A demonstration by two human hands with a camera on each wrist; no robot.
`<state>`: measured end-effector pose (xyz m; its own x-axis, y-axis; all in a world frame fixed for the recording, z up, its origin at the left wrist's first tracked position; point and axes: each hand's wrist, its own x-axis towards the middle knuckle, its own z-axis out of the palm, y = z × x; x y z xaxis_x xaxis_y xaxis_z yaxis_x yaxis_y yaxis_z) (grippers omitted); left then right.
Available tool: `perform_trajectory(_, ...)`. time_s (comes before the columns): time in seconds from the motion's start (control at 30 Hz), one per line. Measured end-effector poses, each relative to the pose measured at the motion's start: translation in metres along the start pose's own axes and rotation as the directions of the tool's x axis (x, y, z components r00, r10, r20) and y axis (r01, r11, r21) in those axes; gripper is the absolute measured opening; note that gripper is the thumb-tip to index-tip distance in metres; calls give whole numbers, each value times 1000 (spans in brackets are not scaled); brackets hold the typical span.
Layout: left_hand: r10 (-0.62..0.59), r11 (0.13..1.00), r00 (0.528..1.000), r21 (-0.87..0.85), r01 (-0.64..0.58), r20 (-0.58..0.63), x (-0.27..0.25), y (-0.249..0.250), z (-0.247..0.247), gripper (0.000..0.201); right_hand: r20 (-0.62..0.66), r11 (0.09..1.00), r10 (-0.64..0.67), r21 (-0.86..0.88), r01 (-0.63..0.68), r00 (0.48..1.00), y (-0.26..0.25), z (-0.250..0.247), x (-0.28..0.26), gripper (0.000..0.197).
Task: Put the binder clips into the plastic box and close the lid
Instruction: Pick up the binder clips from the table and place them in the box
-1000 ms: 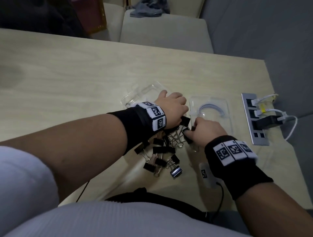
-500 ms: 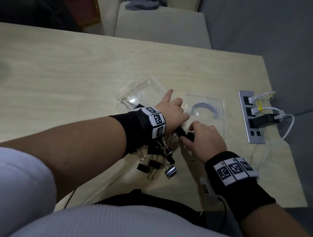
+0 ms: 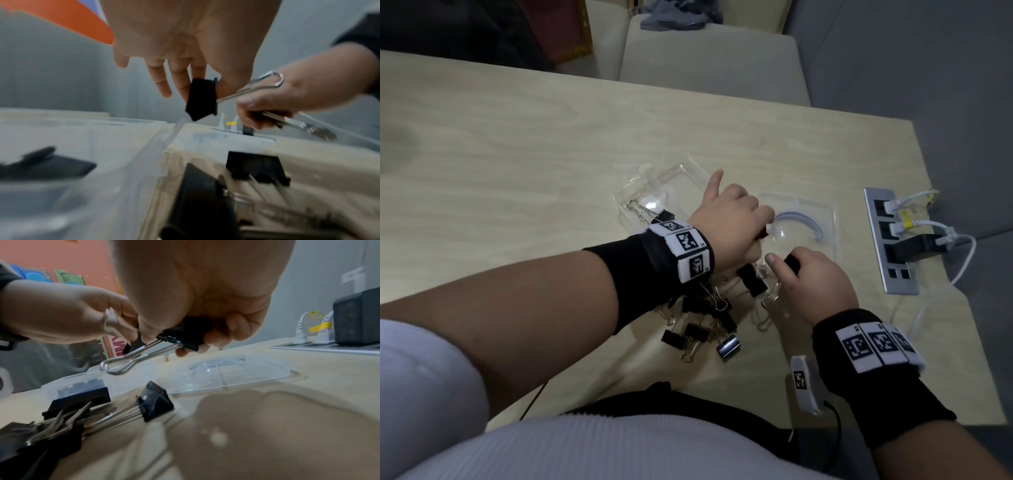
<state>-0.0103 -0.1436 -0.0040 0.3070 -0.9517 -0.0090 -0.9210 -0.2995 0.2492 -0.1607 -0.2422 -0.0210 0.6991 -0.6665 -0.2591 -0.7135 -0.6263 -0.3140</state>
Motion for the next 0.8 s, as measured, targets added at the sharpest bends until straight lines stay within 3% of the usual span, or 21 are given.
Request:
perform_trajectory(0.13,-266,911,958,-352,215,-103,-6,-26,-21,42,18,998,-39,52,38,999,-12,0,-3,49)
perform_trajectory(0.2,-358,892,927,-333,304,-115,-12,-51,-30,41,4,991,-57,121,56,998,-20,0,-3,48)
perform_trajectory(0.3,-474,878,880,-91,470,-28,-23,-91,-40,40,-2,974,-73,213,72,997,-32,1,-1,44)
perform_trajectory(0.4,-493,866,867,139,481,67,-35,-116,-37,38,-22,937,-101,335,102,995,-48,-1,1,31)
perform_trajectory(0.47,-479,869,874,183,460,76,-44,-124,-30,35,-26,900,-106,423,107,994,-59,-4,4,26)
perform_trajectory(0.57,-521,853,852,67,517,53,-55,-134,-20,28,-41,857,-116,501,121,992,-73,-6,10,30)
perform_trajectory(0.63,-531,838,838,-71,541,125,-58,-138,-13,28,-61,842,-148,515,158,987,-79,-7,13,30)
perform_trajectory(0.8,-499,852,852,-93,516,161,-60,-133,-8,29,-45,831,-322,465,305,946,-102,-9,15,24)
